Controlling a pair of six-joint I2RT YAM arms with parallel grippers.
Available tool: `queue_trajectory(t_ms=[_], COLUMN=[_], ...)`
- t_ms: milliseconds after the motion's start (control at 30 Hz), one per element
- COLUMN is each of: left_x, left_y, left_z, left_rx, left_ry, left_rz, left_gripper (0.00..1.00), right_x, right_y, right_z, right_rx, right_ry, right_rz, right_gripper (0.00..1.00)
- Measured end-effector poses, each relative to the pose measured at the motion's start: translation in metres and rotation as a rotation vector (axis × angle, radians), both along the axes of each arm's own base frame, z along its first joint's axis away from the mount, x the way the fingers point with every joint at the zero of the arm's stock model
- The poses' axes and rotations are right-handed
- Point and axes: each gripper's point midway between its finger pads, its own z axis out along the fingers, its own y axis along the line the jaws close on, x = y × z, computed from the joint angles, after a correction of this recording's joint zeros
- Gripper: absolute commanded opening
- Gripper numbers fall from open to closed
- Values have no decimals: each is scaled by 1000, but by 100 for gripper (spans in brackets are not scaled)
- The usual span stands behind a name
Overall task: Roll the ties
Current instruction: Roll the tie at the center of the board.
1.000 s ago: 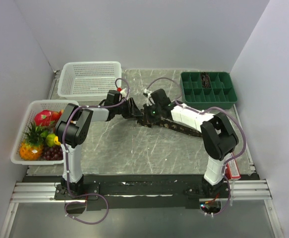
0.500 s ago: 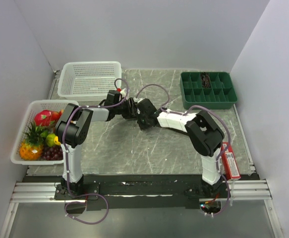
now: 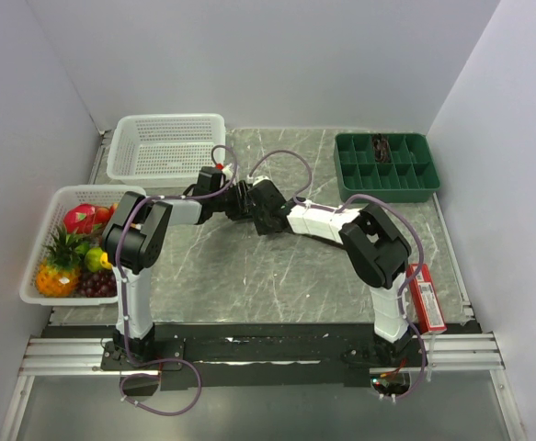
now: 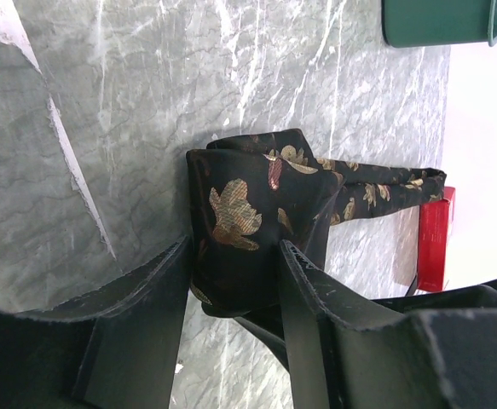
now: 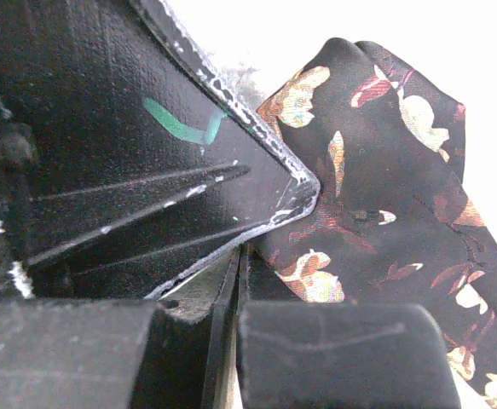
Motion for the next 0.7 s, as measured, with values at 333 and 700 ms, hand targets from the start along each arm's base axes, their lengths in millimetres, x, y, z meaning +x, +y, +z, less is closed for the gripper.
queue_trajectory(t_ms=[333,700], left_x=[1,-4], left_y=[-1,2], left_z=[1,-6], left_rx=[-6,-20], left_ry=[0,17], left_rz=[3,25], left_gripper=[49,48], right_x=[2,5], right_y=[0,4], right_z=[1,3], right_rx=[0,31], right_ry=[-12,-33], right_rz=[-26,-67], right_gripper=[0,0])
